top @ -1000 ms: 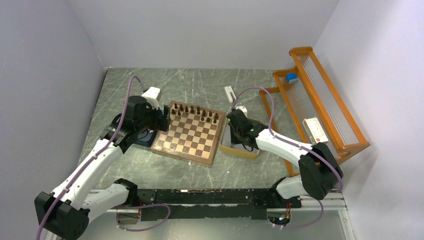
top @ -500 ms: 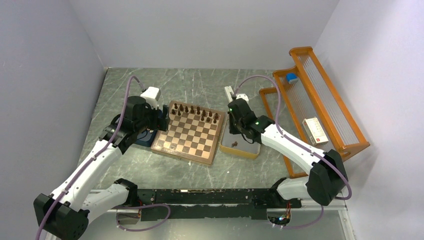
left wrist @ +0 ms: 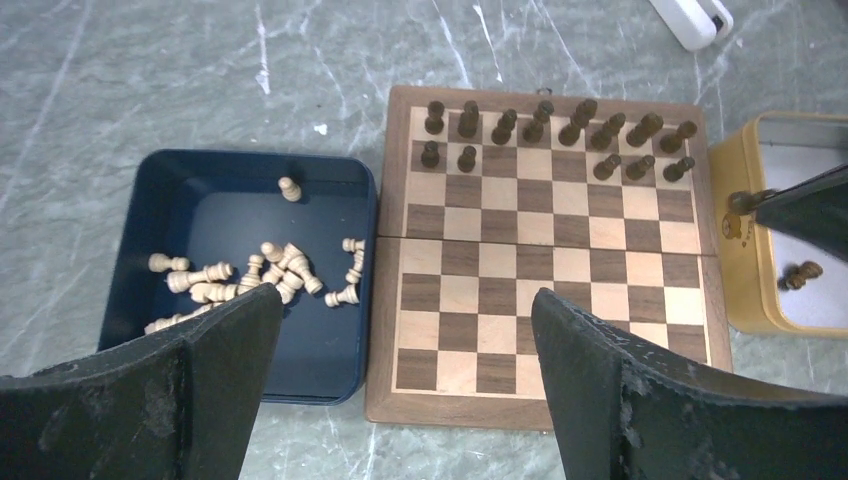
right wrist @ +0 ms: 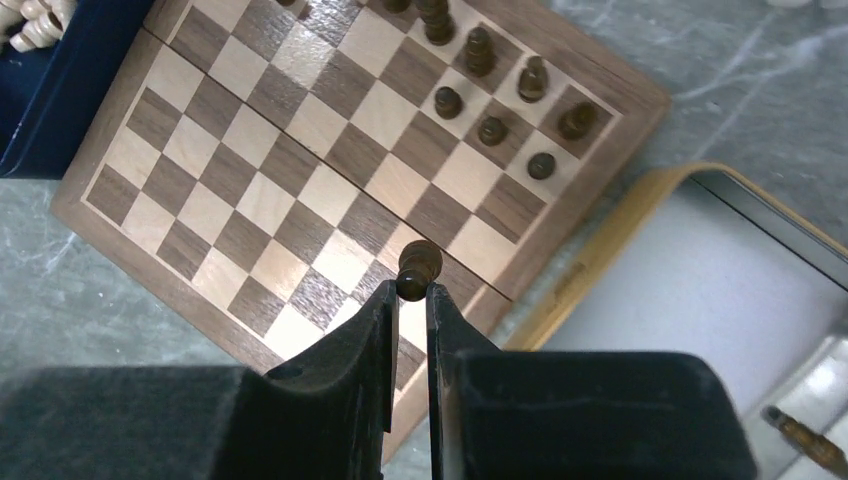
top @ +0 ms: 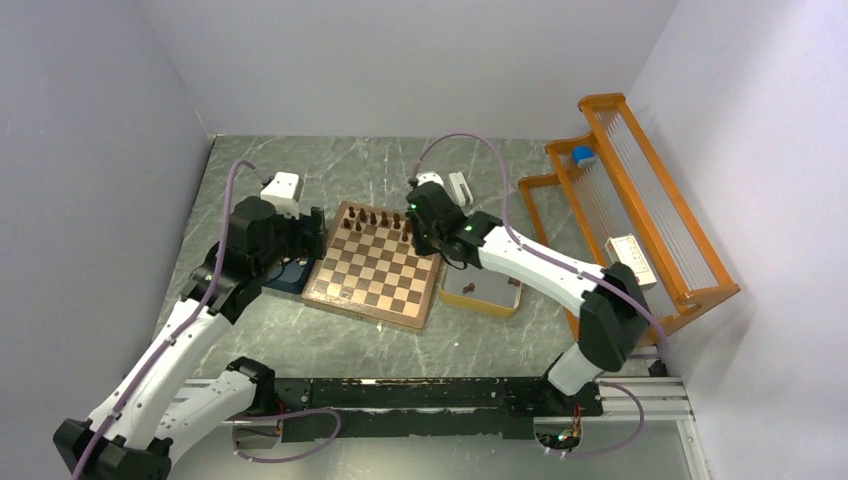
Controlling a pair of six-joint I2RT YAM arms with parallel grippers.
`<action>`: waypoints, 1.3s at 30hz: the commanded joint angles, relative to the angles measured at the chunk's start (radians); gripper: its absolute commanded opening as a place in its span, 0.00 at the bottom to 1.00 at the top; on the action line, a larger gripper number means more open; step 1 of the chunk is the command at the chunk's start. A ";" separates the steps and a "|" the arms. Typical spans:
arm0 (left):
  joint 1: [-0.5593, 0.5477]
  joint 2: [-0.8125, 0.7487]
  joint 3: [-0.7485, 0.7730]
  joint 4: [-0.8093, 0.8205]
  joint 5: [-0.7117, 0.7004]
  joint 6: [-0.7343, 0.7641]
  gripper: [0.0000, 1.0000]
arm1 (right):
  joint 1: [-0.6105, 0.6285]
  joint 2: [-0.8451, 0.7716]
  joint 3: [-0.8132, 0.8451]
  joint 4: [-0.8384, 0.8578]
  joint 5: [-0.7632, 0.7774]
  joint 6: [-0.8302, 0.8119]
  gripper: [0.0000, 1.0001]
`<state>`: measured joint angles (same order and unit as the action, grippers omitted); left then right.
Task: Set up the chess pieces on the board
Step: Place the chess piece on the chessboard.
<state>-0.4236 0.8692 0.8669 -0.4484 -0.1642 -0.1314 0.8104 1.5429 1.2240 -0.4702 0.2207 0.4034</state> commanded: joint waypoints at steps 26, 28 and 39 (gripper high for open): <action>-0.009 -0.073 -0.012 0.010 -0.107 -0.008 0.99 | 0.024 0.516 0.429 -0.047 -0.012 -0.052 0.15; -0.010 -0.075 -0.012 0.010 -0.111 -0.008 0.99 | 0.024 0.535 0.455 -0.071 -0.004 -0.052 0.15; -0.018 -0.075 -0.011 0.011 -0.118 -0.006 0.99 | 0.020 0.609 0.556 -0.152 0.031 -0.052 0.16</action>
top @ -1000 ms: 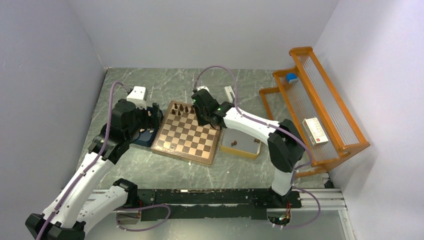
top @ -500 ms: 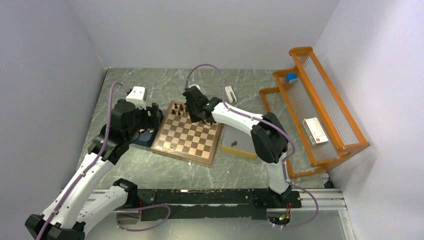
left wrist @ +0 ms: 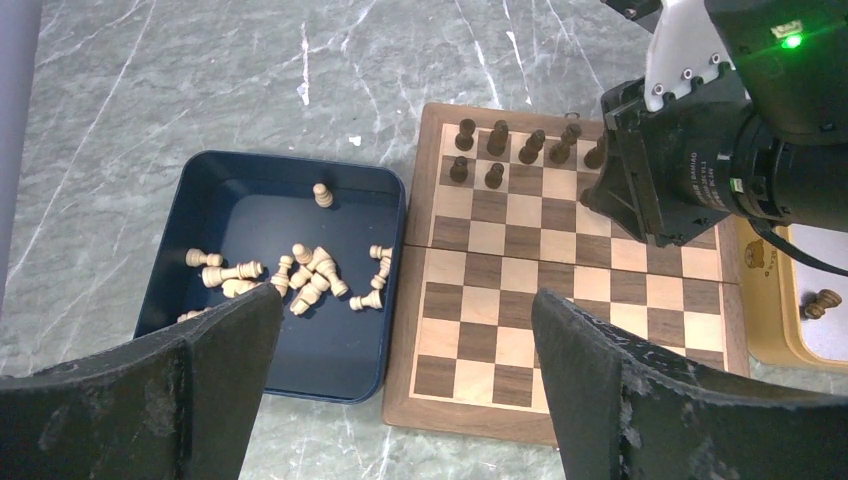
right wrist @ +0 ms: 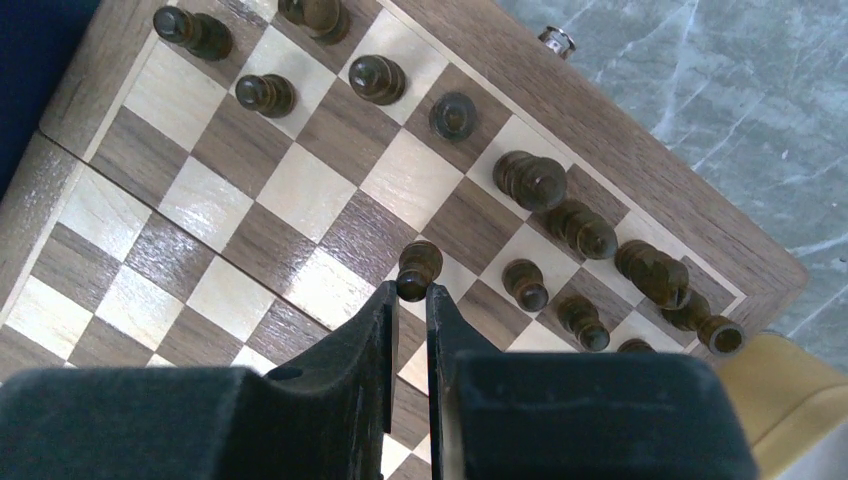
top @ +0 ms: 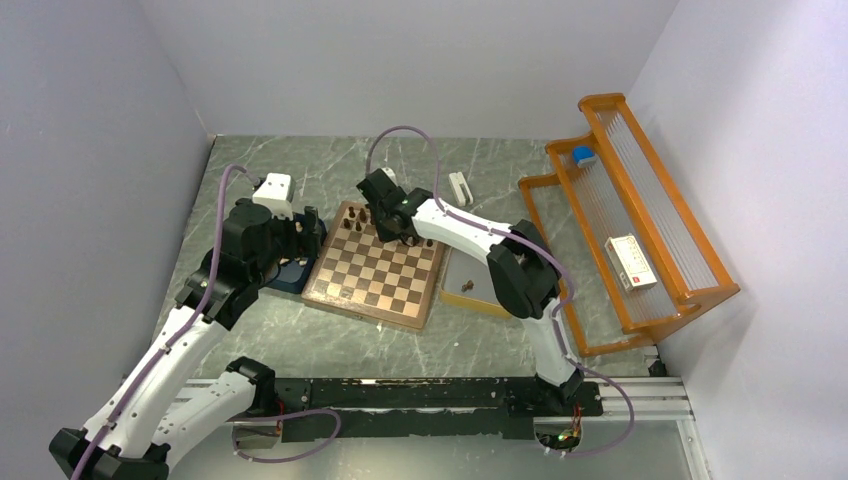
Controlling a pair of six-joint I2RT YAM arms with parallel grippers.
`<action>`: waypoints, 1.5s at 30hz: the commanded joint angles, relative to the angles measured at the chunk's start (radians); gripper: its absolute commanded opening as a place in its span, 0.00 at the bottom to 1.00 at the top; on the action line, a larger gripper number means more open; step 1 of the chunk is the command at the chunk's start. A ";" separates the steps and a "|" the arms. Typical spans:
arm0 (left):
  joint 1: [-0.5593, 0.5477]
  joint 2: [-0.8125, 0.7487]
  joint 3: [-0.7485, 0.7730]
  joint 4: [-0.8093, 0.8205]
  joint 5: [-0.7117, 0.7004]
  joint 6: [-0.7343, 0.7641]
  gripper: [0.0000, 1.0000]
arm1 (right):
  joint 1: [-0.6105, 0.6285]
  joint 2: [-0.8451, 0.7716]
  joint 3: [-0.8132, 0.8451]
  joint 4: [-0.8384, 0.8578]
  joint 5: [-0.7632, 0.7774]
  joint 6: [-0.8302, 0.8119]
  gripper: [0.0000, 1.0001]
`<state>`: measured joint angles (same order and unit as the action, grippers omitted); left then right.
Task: Set up the chess pieces on the board
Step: Place the chess piece on the chessboard.
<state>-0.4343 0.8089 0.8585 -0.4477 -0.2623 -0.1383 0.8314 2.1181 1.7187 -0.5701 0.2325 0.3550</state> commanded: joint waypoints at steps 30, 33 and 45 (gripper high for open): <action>-0.009 -0.007 -0.004 0.013 -0.016 0.006 0.99 | -0.053 0.068 0.056 -0.029 0.005 0.004 0.18; -0.009 -0.005 -0.005 0.014 -0.011 0.008 0.99 | -0.057 0.072 0.059 -0.028 -0.001 0.002 0.20; -0.009 -0.004 -0.006 0.015 -0.012 0.010 0.99 | -0.061 0.079 0.062 -0.021 -0.047 0.011 0.21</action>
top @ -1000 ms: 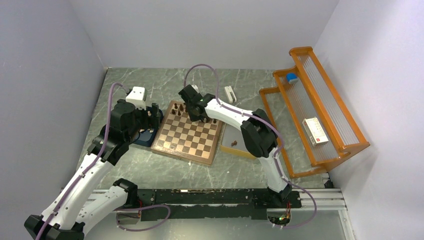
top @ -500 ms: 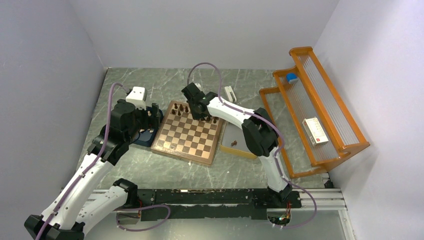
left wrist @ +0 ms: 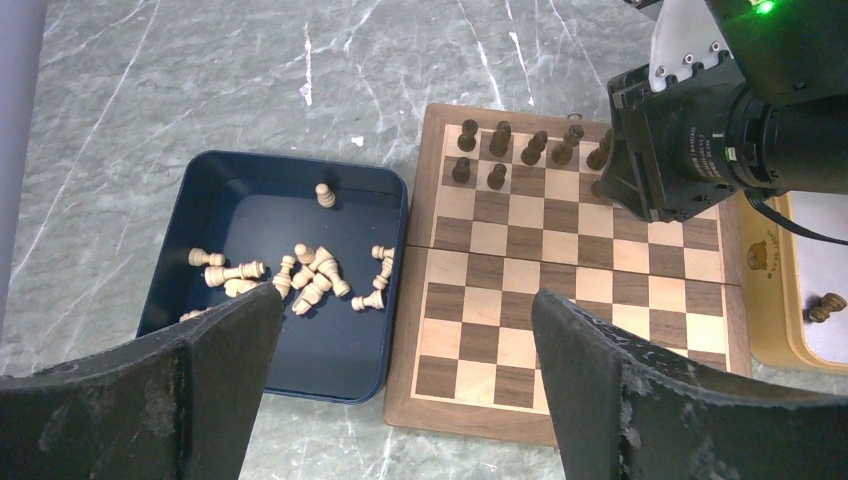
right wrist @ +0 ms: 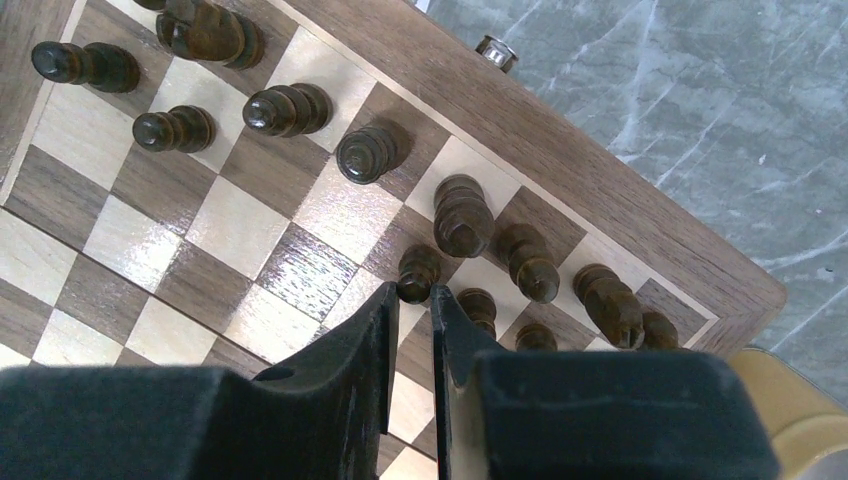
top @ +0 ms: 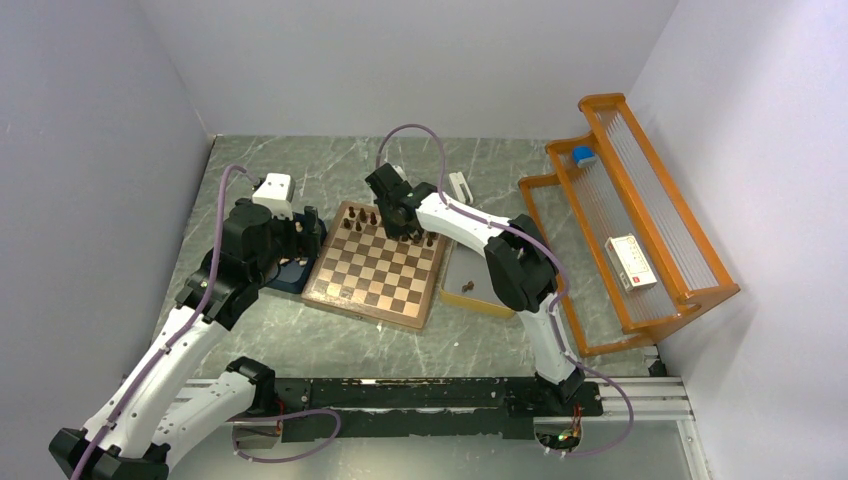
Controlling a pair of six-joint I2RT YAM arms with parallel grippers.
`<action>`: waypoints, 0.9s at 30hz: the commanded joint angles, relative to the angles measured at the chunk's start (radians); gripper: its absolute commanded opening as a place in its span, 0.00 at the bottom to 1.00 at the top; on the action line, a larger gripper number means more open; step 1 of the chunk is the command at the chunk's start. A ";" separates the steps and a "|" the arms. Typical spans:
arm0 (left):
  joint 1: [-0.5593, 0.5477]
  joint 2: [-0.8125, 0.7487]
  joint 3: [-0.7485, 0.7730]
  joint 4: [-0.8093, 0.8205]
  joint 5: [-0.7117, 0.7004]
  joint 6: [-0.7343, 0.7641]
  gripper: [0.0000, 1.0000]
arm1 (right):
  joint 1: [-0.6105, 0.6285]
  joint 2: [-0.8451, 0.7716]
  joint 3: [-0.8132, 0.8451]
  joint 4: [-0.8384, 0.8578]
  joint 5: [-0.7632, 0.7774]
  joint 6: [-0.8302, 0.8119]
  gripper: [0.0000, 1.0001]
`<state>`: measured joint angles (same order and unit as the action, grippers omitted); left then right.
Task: Set up the chess pieces on the board
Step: Place the chess piece on the chessboard.
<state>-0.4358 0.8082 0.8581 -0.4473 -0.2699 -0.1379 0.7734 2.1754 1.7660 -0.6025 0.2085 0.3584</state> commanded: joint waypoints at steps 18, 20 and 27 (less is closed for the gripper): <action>-0.007 -0.015 -0.005 0.012 -0.018 0.009 0.99 | -0.003 0.013 0.047 -0.005 -0.009 0.016 0.35; -0.007 -0.016 -0.005 0.012 -0.021 0.009 0.99 | -0.003 0.004 0.052 -0.003 -0.011 0.017 0.36; -0.007 -0.005 -0.004 0.012 -0.008 0.009 0.99 | -0.005 -0.056 0.044 0.021 -0.041 0.011 0.37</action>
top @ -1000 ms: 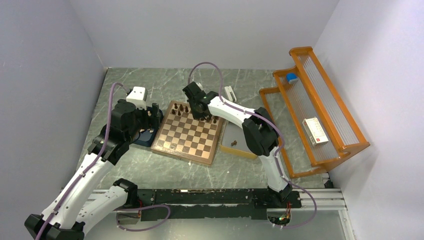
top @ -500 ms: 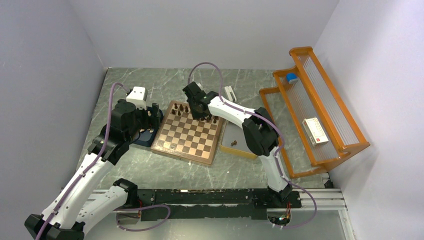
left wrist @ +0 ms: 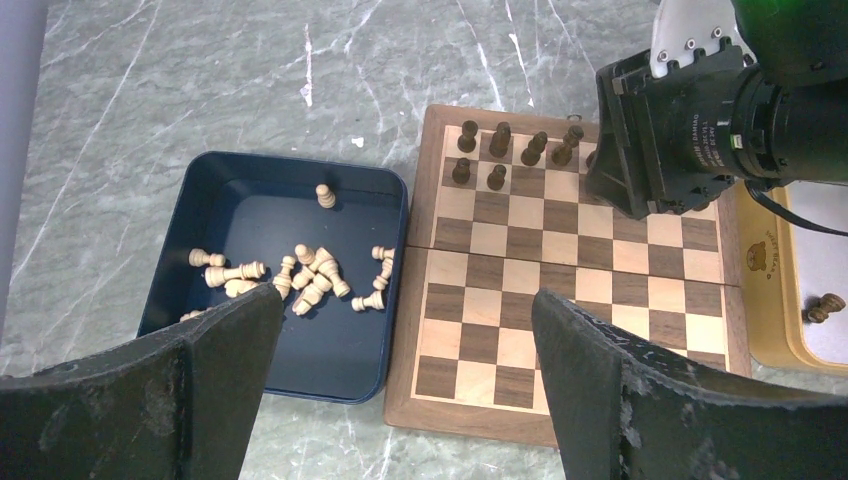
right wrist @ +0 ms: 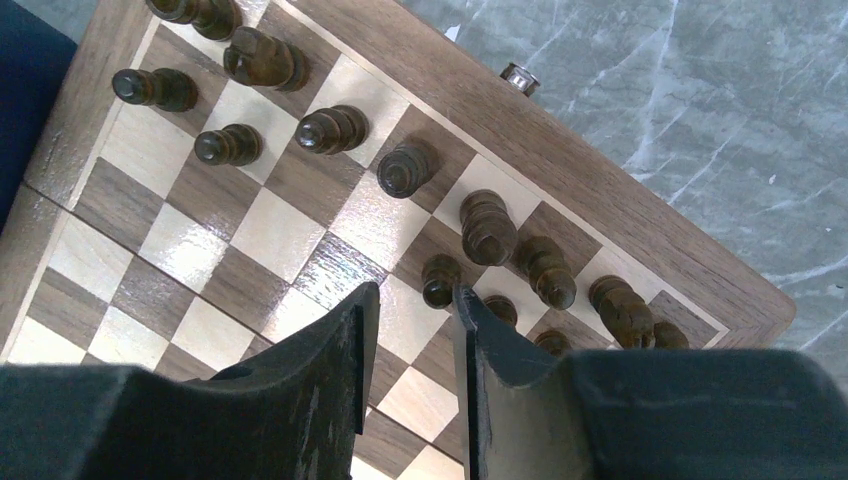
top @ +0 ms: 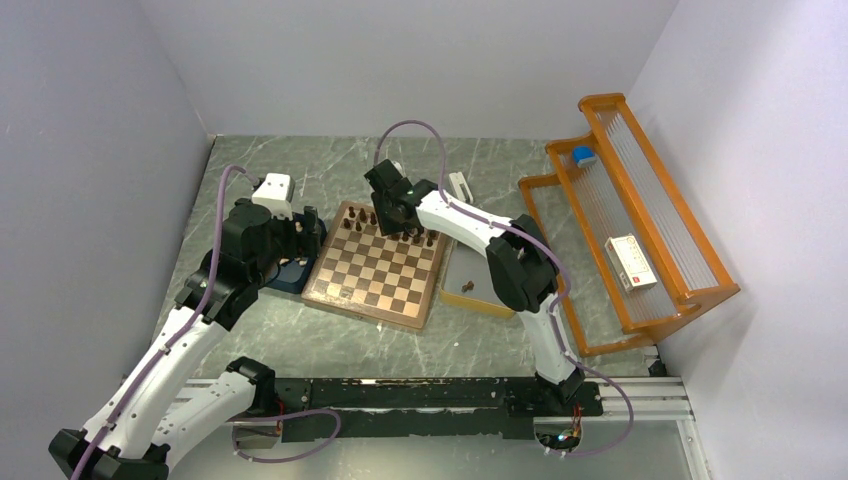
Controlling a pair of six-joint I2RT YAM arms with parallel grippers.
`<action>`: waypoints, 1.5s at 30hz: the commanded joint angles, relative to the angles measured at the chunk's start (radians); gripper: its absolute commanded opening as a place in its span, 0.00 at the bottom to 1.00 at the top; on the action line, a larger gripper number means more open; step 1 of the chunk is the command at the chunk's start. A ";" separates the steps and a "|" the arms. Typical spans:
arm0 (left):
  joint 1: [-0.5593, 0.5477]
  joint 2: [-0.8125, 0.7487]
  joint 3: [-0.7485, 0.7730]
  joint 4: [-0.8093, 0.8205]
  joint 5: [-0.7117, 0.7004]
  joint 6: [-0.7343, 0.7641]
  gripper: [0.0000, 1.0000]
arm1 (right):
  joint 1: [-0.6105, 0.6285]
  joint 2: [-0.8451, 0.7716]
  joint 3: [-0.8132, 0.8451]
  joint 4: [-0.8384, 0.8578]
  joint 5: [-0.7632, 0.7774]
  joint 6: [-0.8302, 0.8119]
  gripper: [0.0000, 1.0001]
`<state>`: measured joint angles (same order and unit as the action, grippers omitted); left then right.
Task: Set up the chess pieces on the board
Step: Place the chess piece on the chessboard, then pick up the chess piece from the storage box.
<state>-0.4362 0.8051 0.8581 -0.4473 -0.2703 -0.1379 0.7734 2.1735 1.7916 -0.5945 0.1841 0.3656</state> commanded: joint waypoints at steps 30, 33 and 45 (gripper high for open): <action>-0.009 0.069 -0.051 0.015 0.213 -0.035 0.99 | -0.105 -0.624 -0.576 -0.029 0.171 -0.054 0.42; -0.009 0.097 -0.068 0.024 0.220 -0.034 0.99 | -0.134 -0.640 -0.595 -0.063 0.225 -0.095 0.42; -0.010 0.011 -0.070 0.000 0.185 -0.013 0.99 | -0.177 -0.707 -0.751 0.026 0.304 -0.289 0.44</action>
<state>-0.4412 0.8852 0.7986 -0.4606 -0.0792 -0.1570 0.6010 1.4761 1.0519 -0.5999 0.4461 0.1753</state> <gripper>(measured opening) 0.988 0.436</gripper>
